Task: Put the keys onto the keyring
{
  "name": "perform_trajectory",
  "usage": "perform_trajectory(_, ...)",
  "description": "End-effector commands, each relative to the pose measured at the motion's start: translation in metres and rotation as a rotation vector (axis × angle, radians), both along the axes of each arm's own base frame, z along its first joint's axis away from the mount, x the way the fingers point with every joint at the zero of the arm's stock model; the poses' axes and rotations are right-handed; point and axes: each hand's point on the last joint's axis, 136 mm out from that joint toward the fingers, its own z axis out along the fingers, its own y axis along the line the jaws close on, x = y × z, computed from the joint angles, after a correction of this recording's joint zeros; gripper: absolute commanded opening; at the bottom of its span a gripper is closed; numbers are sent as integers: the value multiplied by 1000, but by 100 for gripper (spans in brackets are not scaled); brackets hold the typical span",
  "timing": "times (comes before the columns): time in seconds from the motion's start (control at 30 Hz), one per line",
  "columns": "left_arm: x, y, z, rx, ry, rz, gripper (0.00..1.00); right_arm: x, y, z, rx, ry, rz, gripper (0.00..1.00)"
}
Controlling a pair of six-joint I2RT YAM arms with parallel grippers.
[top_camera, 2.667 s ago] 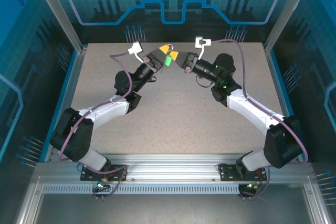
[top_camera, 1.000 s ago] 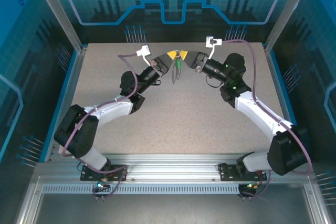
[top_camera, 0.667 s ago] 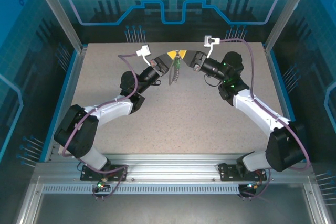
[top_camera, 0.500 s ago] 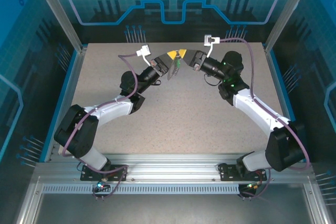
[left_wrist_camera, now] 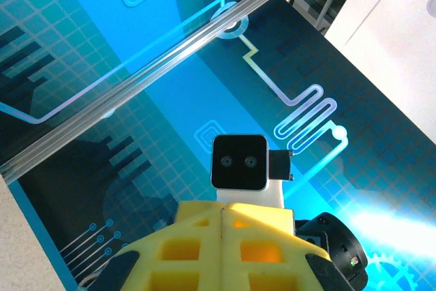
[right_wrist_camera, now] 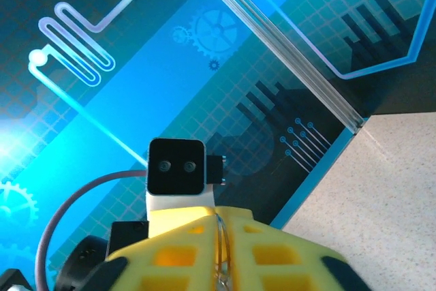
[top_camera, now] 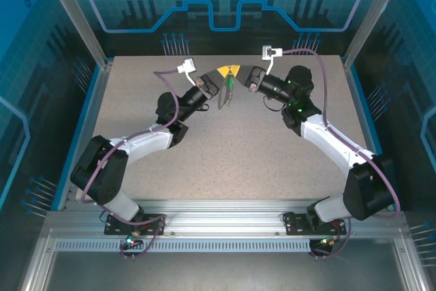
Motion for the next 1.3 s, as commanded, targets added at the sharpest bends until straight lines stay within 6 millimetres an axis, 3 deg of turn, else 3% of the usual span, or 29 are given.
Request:
perform_trajectory(0.0,-7,-2,23,-28,-73,-15,0,-3,5,15,12,-43,18,8)
perform_trajectory(0.13,-7,-2,24,-28,-73,-17,0,-2,4,16,8,-45,20,0)
perform_trajectory(0.33,-7,-3,24,-6,-78,-26,1,-1,4,16,-17,-48,38,0)
perform_trajectory(0.47,-2,5,23,5,-74,-29,19,0,0,15,-40,-50,72,0)
perform_trajectory(0.63,6,18,21,37,-71,-21,32,1,-5,11,-75,-42,122,0)
perform_trajectory(1.03,22,28,7,185,-71,-130,48,3,-1,3,-158,-45,290,0)
perform_trajectory(1.27,20,24,3,290,-94,-249,51,10,7,-7,-188,-13,362,0)
